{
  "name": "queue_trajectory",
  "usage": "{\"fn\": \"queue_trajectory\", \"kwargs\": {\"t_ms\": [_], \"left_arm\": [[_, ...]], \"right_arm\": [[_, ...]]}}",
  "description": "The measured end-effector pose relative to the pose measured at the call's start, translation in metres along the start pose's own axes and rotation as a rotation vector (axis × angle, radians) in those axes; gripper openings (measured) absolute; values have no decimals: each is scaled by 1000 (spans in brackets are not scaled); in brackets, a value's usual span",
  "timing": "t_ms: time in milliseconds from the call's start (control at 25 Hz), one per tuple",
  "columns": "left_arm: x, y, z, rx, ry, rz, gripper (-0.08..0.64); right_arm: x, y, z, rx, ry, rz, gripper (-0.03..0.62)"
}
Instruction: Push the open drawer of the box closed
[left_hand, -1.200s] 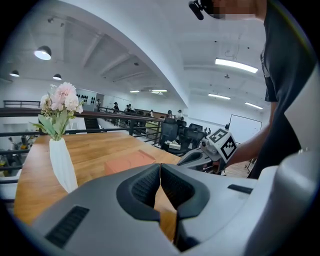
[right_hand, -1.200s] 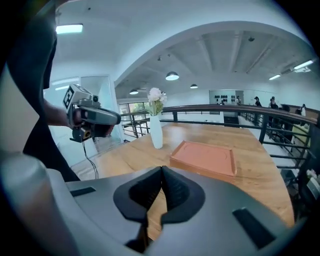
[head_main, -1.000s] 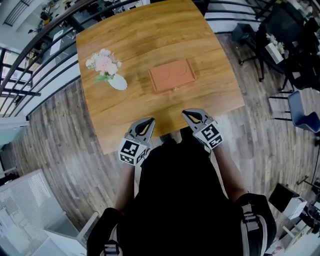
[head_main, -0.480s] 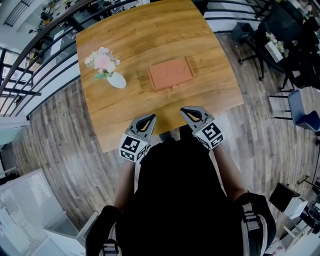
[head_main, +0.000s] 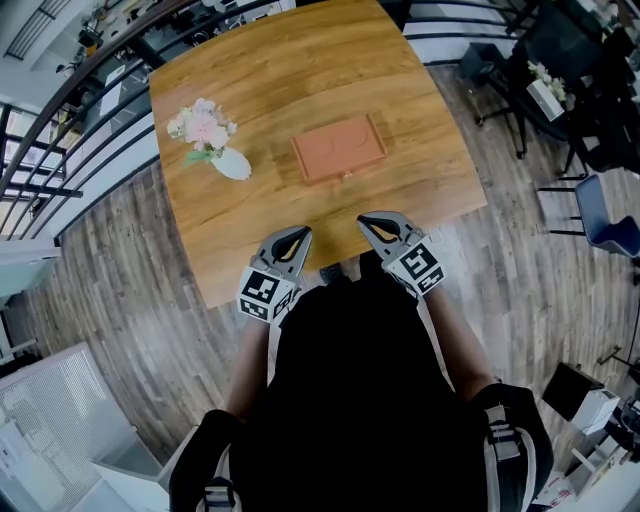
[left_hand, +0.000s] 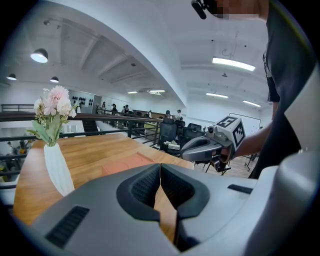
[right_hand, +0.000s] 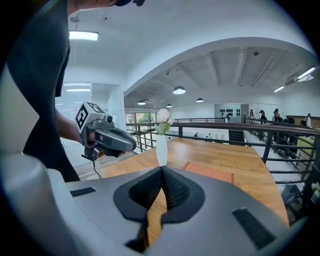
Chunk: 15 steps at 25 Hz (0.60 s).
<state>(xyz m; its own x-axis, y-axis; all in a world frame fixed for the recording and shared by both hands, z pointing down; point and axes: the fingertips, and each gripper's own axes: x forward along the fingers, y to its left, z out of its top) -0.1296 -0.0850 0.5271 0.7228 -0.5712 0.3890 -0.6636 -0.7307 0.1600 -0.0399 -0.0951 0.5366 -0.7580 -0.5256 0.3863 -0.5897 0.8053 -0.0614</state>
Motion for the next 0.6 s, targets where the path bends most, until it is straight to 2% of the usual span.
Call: {"fn": "queue_trajectory", "kwargs": {"t_ms": [600], "left_arm": [[-1,4,-6,-8,4,-14,25]], "right_arm": [[12,7,-3,-19,28,-4,14]]}}
